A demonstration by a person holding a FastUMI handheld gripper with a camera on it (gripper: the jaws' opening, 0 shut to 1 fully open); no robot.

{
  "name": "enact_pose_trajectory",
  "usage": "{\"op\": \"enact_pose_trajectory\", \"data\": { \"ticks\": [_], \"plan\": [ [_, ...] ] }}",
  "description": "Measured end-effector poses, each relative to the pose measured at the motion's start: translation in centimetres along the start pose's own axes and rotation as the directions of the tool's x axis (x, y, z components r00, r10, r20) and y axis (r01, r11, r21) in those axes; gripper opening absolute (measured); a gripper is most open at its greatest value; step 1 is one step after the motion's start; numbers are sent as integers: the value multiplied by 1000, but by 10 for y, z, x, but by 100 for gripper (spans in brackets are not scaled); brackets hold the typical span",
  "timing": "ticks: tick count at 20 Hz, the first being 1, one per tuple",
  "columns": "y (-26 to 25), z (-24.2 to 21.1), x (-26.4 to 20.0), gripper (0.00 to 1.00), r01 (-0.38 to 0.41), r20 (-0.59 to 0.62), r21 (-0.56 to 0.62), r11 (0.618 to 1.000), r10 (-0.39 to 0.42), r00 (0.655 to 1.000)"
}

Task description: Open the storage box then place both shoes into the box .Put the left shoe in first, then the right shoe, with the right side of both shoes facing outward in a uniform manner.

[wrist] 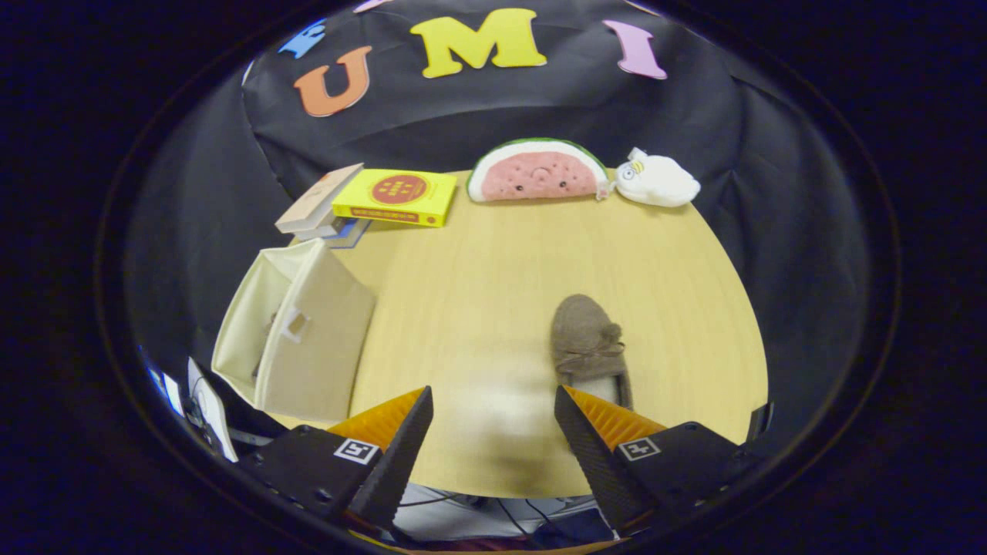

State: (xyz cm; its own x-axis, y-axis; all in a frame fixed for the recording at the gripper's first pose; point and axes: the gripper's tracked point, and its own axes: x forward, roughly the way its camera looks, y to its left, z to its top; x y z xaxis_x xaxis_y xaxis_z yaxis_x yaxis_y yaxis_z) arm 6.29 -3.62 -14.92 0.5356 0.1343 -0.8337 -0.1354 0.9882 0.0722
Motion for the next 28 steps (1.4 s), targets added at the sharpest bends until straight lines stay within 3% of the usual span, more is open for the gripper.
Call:
{"op": "enact_pose_trajectory", "data": {
  "ticks": [11,13,17,20,22,28],
  "plan": [
    [-116,-18,53,93,65,-125,67,996,-56,991],
    [-128,-26,67,88,87,-173,73,994,-74,982],
    [-138,-36,87,71,90,-225,85,992,-69,972],
    [-128,-38,94,30,42,-241,74,996,-23,970],
    [-129,-35,96,2,61,-233,75,995,-42,972],
    [-117,-38,77,0,42,-229,123,992,-12,973]
  ]
}}
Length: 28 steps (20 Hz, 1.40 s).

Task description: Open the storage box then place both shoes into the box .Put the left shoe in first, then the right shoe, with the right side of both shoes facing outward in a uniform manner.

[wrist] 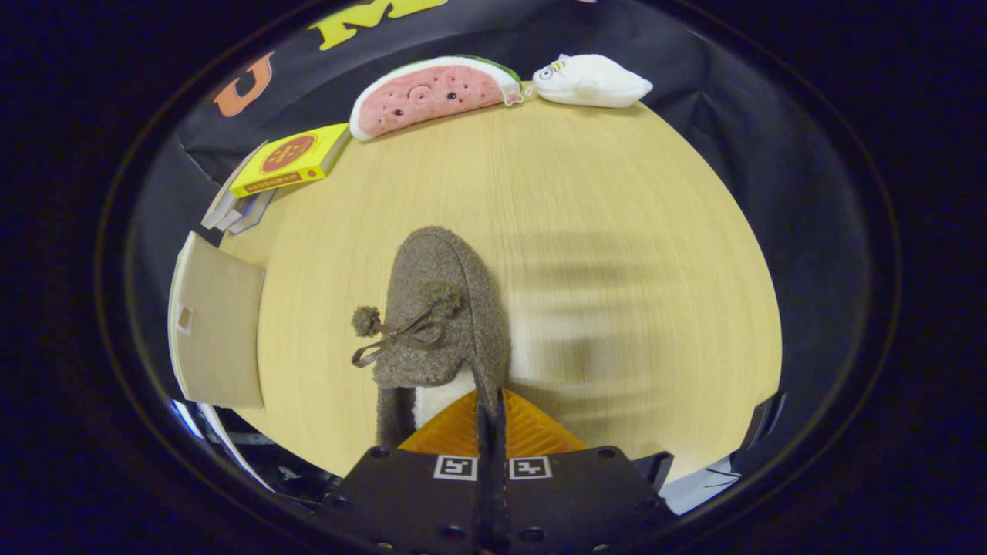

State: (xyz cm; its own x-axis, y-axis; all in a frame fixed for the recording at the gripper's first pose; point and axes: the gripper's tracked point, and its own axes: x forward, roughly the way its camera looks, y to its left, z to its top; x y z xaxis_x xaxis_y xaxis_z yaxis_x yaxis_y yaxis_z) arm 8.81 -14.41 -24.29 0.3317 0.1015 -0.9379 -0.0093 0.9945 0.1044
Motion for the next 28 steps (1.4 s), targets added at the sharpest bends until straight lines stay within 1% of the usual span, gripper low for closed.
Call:
{"op": "enact_pose_trajectory", "data": {
  "ticks": [3,7,10,13,18,21,25,28],
  "plan": [
    [13,-6,-21,0,-11,20,11,1000,11,1000],
    [44,-12,-55,0,-31,58,20,999,29,998],
    [81,-19,-84,0,-51,92,15,999,49,995],
    [118,-27,-109,0,-57,119,-14,998,58,991],
    [198,-29,-147,0,-90,175,-68,994,101,979],
    [250,-26,-154,0,-126,214,-93,988,143,966],
    [325,-23,-147,1,-213,209,-94,972,229,951],
    [374,-15,-135,0,-228,237,-145,963,257,937]
  ]
}}
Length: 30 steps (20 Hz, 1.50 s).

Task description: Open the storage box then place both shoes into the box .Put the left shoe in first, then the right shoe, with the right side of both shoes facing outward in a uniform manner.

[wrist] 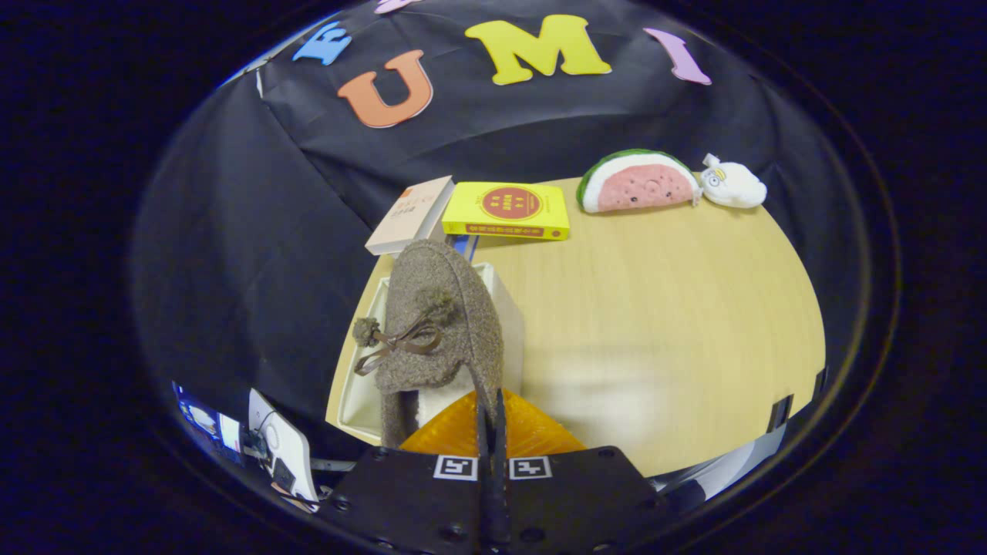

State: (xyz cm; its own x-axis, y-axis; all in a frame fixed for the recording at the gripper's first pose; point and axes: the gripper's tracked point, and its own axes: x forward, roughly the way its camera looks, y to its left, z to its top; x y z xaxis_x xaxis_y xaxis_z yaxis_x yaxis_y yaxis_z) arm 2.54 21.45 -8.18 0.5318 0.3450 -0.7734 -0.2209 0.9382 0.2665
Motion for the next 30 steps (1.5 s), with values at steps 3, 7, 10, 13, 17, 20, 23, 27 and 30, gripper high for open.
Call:
{"op": "enact_pose_trajectory", "data": {
  "ticks": [3,7,10,13,17,20,23,27,30],
  "plan": [
    [32,1,24,0,-23,8,-16,1000,24,1000],
    [36,-1,55,0,25,15,10,1000,-25,1000],
    [35,-10,71,0,67,26,-8,998,-67,997],
    [29,-14,79,0,102,47,-28,994,-101,994],
    [15,-12,82,0,169,95,-57,984,-164,982],
    [18,-12,76,2,143,111,-61,988,-135,985],
    [12,0,56,30,158,205,-57,986,-144,968],
    [7,5,21,75,176,302,-77,981,-146,942],
    [-9,18,-16,94,246,432,-66,967,-194,881]
  ]
}}
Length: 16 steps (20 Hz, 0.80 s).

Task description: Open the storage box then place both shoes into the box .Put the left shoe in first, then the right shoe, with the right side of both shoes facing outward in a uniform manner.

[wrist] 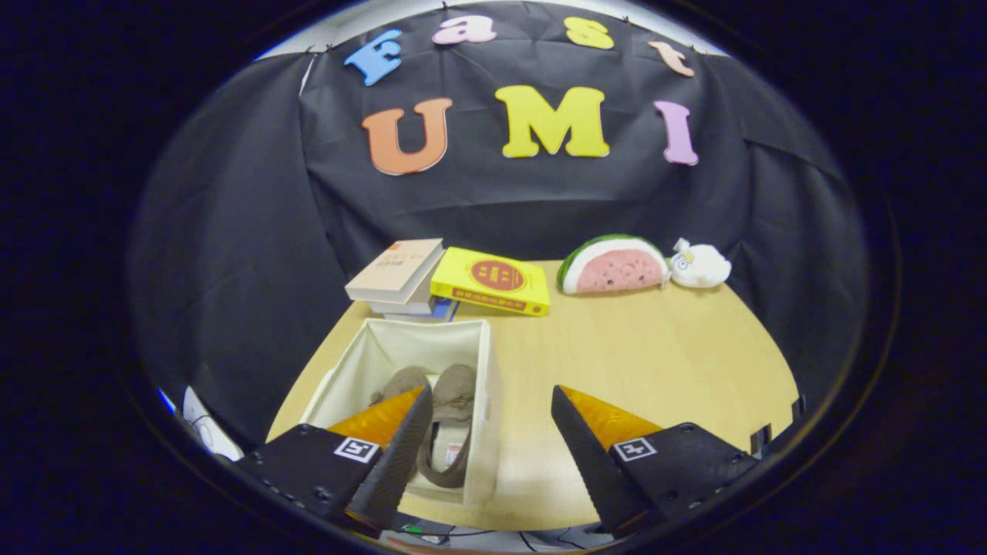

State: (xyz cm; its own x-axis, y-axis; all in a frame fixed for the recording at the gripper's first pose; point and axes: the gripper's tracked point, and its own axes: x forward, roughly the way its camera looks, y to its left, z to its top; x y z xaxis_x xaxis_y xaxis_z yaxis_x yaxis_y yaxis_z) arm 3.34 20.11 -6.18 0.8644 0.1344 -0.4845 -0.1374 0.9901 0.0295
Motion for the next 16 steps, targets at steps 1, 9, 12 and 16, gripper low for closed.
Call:
{"op": "enact_pose_trajectory", "data": {
  "ticks": [1,9,12,16],
  "plan": [
    [-12,8,-9,96,39,57,-5,999,-39,998],
    [-77,48,-87,96,147,407,34,988,-149,901],
    [-93,51,-105,95,109,522,25,994,-106,846],
    [-132,46,-124,95,171,607,0,985,-136,783]
  ]
}}
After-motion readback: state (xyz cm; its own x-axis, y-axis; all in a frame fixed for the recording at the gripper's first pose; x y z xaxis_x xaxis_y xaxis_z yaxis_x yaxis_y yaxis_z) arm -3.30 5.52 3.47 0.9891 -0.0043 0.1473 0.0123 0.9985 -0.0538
